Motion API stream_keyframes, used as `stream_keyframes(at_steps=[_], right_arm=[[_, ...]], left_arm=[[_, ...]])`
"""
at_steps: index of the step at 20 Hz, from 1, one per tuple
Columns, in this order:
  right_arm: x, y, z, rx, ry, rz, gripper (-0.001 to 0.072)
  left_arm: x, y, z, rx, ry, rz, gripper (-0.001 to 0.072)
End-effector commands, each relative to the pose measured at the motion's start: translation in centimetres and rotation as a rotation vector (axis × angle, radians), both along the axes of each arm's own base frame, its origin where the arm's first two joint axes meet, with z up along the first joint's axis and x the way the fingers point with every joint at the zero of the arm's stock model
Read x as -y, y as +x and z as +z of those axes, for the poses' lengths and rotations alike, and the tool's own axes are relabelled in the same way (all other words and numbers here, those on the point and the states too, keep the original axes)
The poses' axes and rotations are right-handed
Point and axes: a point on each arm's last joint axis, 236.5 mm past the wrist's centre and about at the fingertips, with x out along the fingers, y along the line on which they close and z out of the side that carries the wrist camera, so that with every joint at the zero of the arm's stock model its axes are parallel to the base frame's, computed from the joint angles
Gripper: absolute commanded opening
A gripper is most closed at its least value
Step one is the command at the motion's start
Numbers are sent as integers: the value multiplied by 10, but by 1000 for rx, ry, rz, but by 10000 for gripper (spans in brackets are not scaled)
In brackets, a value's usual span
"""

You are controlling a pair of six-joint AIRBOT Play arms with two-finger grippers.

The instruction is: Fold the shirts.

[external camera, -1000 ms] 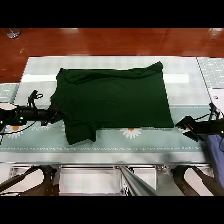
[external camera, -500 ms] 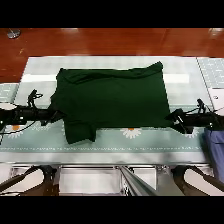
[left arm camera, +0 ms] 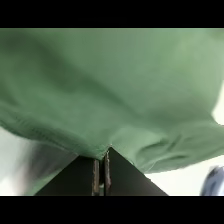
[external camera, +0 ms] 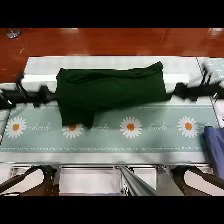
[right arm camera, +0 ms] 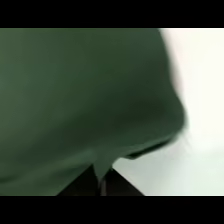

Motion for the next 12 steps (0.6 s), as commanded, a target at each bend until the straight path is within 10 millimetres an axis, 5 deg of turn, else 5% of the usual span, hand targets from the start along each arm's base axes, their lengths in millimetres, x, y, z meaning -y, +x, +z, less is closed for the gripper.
stream_keyframes(at_steps=[1, 3, 4, 6, 9, 12], right_arm=[[5, 52, 176, 363, -65, 16, 29], [3, 46, 296, 612, -123, 21, 29], [-2, 32, 340, 706, -161, 39, 29], [-9, -13, 406, 844, -254, 63, 29], [-2, -87, 447, 940, -410, -3, 29], [13, -155, 451, 929, -541, -96, 29]], left_arm=[[-3, 54, 178, 451, 8, 8, 24], [-9, 53, 293, 726, 100, 38, 23], [-6, 39, 345, 850, 140, 40, 23], [0, -1, 419, 1034, 253, 40, 23], [-25, -58, 466, 1098, 533, 185, 23], [-40, -127, 477, 1071, 716, 304, 23]])
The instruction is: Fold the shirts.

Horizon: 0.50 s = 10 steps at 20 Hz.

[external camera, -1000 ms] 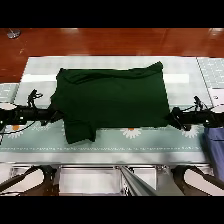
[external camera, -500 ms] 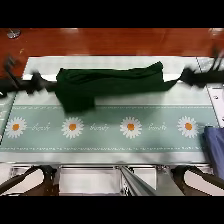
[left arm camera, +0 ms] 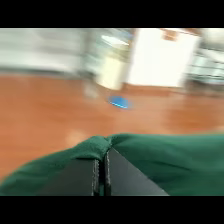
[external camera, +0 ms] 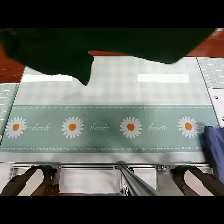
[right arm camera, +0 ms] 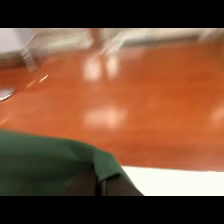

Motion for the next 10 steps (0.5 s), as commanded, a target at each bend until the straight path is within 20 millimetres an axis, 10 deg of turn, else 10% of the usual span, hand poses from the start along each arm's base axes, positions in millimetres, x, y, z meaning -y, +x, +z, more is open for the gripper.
stream_keyframes(at_steps=[1, 6, 10], right_arm=[[18, -87, 14, 44, -102, -165, 29], [13, -154, 0, 16, -144, -200, 29], [14, -169, -13, -33, -142, -221, 29]], left_arm=[[-18, -84, 26, 53, 112, 220, 23], [-27, -164, -3, -38, 239, 364, 23], [-25, -188, -5, -22, 251, 352, 23]])
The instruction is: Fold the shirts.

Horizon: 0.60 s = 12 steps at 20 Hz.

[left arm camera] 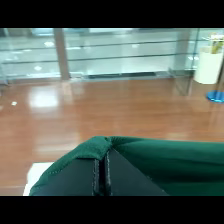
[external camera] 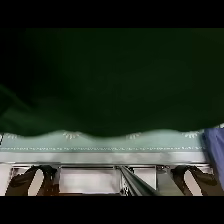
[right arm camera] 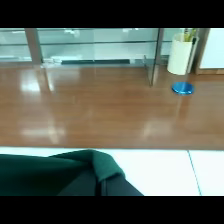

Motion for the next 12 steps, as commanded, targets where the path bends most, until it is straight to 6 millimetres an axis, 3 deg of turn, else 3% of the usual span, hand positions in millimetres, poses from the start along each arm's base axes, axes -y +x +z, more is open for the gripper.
stream_keyframes(at_steps=[1, 3, 5, 8, 12], right_arm=[[5, -16, -20, -75, 2, -37, 29], [0, -9, -38, -142, 22, -6, 29], [-14, 10, -58, -197, 60, 71, 29], [-21, 56, -99, -279, 125, 144, 29], [-5, 127, -173, -397, 177, 142, 29]], left_arm=[[-19, -22, -13, -39, 4, 82, 23], [-25, -9, -29, -90, -20, 92, 23], [-25, 18, -58, -187, -75, 70, 23], [-21, 75, -118, -368, -145, 5, 23], [-7, 152, -200, -582, -291, -98, 23]])
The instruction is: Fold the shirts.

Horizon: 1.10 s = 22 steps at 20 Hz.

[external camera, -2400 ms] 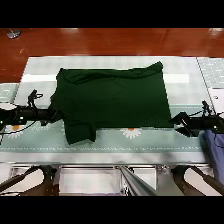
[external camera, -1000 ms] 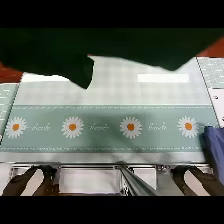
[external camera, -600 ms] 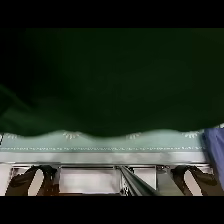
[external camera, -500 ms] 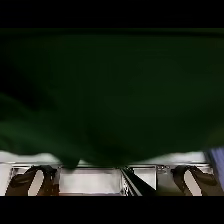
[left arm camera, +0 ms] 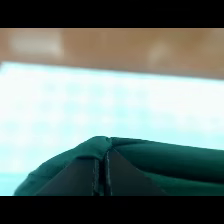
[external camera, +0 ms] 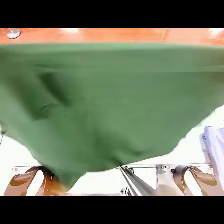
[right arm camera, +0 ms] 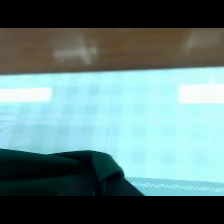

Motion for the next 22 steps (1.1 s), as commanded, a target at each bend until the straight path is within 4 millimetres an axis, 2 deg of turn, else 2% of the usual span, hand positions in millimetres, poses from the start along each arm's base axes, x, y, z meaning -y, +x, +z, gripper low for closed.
stream_keyframes(at_steps=[1, 3, 4, 9, 11, 13, 15, 18, 20, 22], right_arm=[[10, 63, -57, -58, 41, 13, 29], [16, 102, -93, -124, 82, 18, 29], [12, 123, -110, -157, 109, 46, 29], [-6, 243, -209, -207, 155, 45, 29], [5, 298, -234, -166, 223, -63, 29], [11, 333, -259, -202, 338, -142, 29], [6, 347, -291, -294, 340, -110, 29], [2, 353, -332, -435, 349, -67, 29], [-3, 346, -349, -526, 369, -31, 29], [-4, 330, -359, -605, 364, 42, 29]], left_arm=[[12, 68, -67, -133, -145, -56, 23], [12, 113, -98, -164, -174, -53, 23], [16, 131, -115, -192, -187, -61, 23], [55, 232, -200, -229, -276, -50, 23], [51, 269, -225, -190, -383, 59, 23], [36, 296, -248, -169, -541, 203, 23], [34, 306, -274, -190, -545, 226, 23], [30, 304, -319, -296, -535, 249, 23], [29, 293, -344, -387, -518, 250, 24], [35, 277, -359, -467, -402, 141, 24]])
